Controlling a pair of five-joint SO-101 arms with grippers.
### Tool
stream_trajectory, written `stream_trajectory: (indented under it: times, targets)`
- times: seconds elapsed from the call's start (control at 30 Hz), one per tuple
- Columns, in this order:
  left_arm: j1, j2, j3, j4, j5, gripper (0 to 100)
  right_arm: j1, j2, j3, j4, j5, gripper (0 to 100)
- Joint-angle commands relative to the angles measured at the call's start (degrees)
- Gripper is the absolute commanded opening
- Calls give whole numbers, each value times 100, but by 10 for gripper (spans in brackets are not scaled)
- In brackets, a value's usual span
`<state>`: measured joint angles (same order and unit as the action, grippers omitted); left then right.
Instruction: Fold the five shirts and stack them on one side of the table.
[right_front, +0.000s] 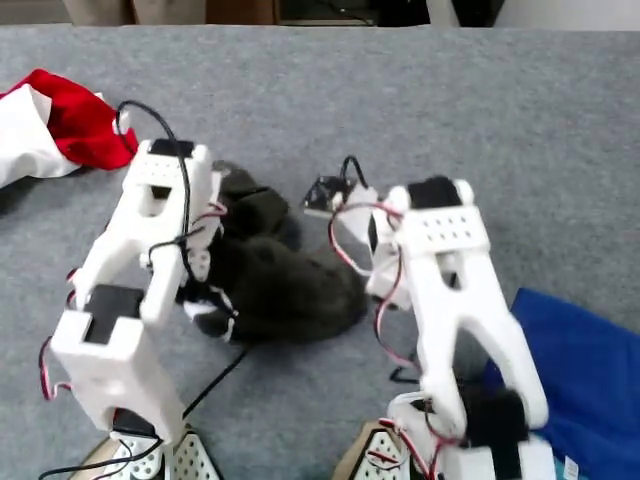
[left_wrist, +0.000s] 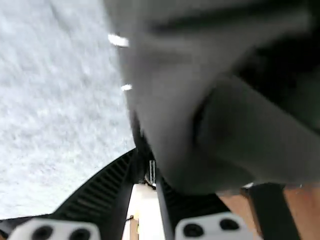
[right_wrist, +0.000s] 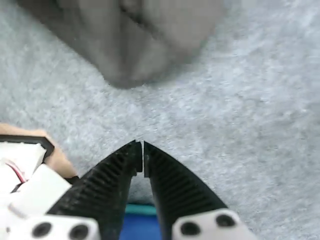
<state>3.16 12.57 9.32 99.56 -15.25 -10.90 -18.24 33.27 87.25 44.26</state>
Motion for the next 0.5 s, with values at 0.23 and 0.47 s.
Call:
stream_trajectory:
  times: [0.23,0.47]
  targets:
    - [-431,-752,976,-79,35,116,259,-1165,963,-308,316,66]
    - [-1345,-752,-404,123,1204,195,629,-1191,497,-431,316,157]
